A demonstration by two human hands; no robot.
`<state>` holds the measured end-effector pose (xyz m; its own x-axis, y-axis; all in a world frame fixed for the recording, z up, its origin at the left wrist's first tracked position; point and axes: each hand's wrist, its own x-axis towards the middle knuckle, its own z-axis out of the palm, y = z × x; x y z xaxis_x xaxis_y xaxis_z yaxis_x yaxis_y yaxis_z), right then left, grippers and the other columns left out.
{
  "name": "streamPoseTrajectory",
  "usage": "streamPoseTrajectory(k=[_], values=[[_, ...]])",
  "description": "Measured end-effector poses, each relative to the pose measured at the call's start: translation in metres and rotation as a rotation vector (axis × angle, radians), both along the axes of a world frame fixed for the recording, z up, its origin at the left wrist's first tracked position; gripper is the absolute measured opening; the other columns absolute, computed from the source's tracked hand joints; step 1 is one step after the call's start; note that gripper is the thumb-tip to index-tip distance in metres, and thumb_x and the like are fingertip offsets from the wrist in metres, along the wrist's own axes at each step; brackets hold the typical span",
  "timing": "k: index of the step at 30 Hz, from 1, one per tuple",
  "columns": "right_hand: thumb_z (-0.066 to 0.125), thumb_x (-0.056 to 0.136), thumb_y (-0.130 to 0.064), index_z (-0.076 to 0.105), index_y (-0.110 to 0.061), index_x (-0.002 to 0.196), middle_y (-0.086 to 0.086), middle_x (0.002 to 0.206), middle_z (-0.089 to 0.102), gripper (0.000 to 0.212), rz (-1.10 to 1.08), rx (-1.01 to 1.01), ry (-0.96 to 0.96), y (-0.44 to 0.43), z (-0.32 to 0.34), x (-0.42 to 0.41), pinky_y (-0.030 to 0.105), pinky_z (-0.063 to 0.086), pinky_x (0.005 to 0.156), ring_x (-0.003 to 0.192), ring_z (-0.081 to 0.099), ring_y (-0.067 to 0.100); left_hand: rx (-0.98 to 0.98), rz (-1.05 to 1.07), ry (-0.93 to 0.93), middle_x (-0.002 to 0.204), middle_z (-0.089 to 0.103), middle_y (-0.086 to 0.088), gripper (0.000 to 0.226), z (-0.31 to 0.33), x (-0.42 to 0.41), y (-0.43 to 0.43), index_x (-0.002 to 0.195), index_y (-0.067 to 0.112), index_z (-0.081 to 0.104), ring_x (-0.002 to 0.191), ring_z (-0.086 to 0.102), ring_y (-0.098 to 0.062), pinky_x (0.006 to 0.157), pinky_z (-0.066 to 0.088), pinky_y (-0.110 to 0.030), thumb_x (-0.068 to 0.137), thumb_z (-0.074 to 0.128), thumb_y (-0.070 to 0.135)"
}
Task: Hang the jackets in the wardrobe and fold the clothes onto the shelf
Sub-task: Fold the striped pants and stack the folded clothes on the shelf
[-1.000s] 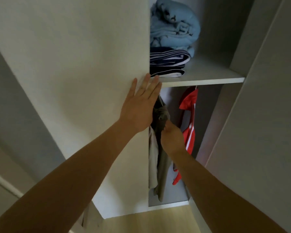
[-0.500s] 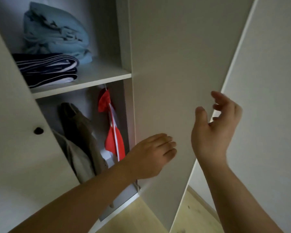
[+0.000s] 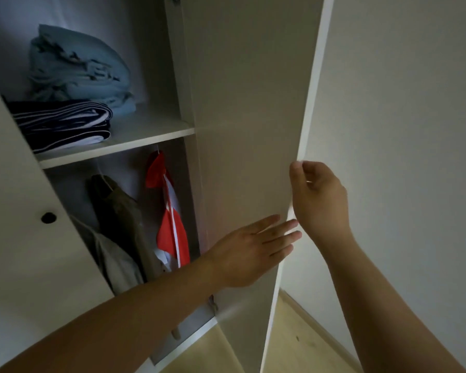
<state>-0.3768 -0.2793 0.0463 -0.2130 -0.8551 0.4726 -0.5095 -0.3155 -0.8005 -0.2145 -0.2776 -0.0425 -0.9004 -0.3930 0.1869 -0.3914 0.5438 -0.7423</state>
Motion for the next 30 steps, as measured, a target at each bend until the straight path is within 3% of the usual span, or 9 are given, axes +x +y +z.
streamPoseTrajectory(k=[3, 6, 9, 13, 16, 20, 23, 27, 30], values=[[0.06, 0.094, -0.048, 0.063, -0.026, 0.099, -0.028, 0.079, 0.059, 0.022, 0.054, -0.04, 0.038, 0.016, 0.002, 0.023, -0.006, 0.034, 0.062, 0.077, 0.052, -0.027, -0.071, 0.046, -0.101, 0.152, 0.033, -0.017, 0.05, -0.001, 0.017, 0.011, 0.141, 0.003, 0.039, 0.145, 0.017, -0.04, 0.123, -0.004, -0.052, 0.097, 0.025, 0.022], [0.066, 0.089, -0.051, 0.062, -0.031, 0.09, -0.023, 0.077, 0.063, 0.021, 0.129, -0.041, 0.107, 0.031, 0.006, 0.052, 0.002, 0.041, 0.056, 0.072, 0.062, -0.011, -0.066, 0.172, -0.263, 0.11, 0.068, -0.006, 0.042, 0.003, 0.038, 0.029, 0.109, 0.014, 0.062, 0.111, 0.057, -0.027, 0.118, -0.011, -0.058, 0.093, 0.025, 0.023], [0.071, 0.085, -0.053, 0.06, -0.034, 0.096, -0.025, 0.084, 0.063, 0.025, 0.26, -0.035, 0.138, 0.039, 0.007, 0.082, 0.008, 0.047, 0.068, 0.073, 0.062, -0.008, -0.053, 0.23, -0.288, 0.08, 0.07, 0.002, 0.046, 0.0, 0.066, 0.045, 0.078, 0.021, 0.067, 0.086, 0.063, -0.018, 0.116, -0.014, -0.06, 0.1, 0.027, 0.021], [0.071, 0.083, -0.055, 0.044, -0.038, 0.139, -0.018, 0.137, 0.055, 0.064, 0.402, -0.07, 0.147, 0.044, 0.008, 0.132, 0.029, 0.05, 0.098, 0.113, 0.06, 0.004, -0.032, 0.323, -0.31, 0.095, 0.075, 0.006, 0.035, -0.001, 0.111, 0.065, 0.09, 0.028, 0.072, 0.097, 0.067, -0.017, 0.118, 0.017, -0.051, 0.098, 0.039, 0.035], [0.069, 0.086, -0.053, 0.031, -0.036, 0.151, -0.016, 0.151, 0.044, 0.077, 0.47, -0.138, 0.182, 0.043, 0.008, 0.168, 0.032, 0.039, 0.107, 0.132, 0.051, 0.015, 0.055, 0.401, -0.289, 0.096, 0.076, 0.006, 0.025, 0.007, 0.14, 0.079, 0.091, 0.027, 0.075, 0.096, 0.068, -0.017, 0.114, 0.033, -0.044, 0.089, 0.062, 0.049], [0.066, 0.088, -0.056, 0.029, -0.031, 0.151, -0.009, 0.146, 0.052, 0.076, 0.462, -0.23, 0.309, 0.041, 0.008, 0.212, 0.034, 0.045, 0.099, 0.124, 0.059, 0.021, 0.064, 0.597, -0.262, 0.116, 0.073, -0.006, 0.029, 0.009, 0.175, 0.097, 0.107, 0.016, 0.073, 0.117, 0.061, -0.028, 0.121, 0.011, -0.051, 0.096, 0.058, 0.039], [0.06, 0.091, -0.059, 0.025, -0.029, 0.151, -0.004, 0.15, 0.048, 0.075, 0.456, -0.284, 0.43, 0.038, 0.011, 0.244, 0.039, 0.052, 0.094, 0.122, 0.061, 0.025, 0.054, 0.736, -0.207, 0.13, 0.066, -0.012, 0.034, 0.014, 0.199, 0.105, 0.118, 0.01, 0.071, 0.132, 0.05, -0.035, 0.116, -0.004, -0.054, 0.098, 0.053, 0.033], [0.05, 0.099, -0.052, 0.014, -0.022, 0.157, 0.0, 0.163, 0.026, 0.075, 0.512, -0.271, 0.565, 0.027, 0.018, 0.283, 0.041, 0.05, 0.098, 0.133, 0.052, 0.026, 0.043, 0.864, -0.223, 0.156, 0.037, -0.018, 0.054, 0.01, 0.238, 0.101, 0.146, -0.001, 0.042, 0.149, 0.02, -0.042, 0.115, -0.015, -0.057, 0.101, 0.041, 0.029], [0.043, 0.103, -0.047, 0.005, -0.019, 0.159, 0.001, 0.167, 0.007, 0.074, 0.581, -0.22, 0.658, 0.018, 0.025, 0.309, 0.042, 0.048, 0.102, 0.14, 0.044, 0.027, 0.087, 0.933, -0.257, 0.163, 0.021, -0.015, 0.053, 0.009, 0.264, 0.092, 0.149, 0.007, 0.041, 0.152, 0.007, -0.04, 0.117, -0.014, -0.058, 0.101, 0.04, 0.03]])
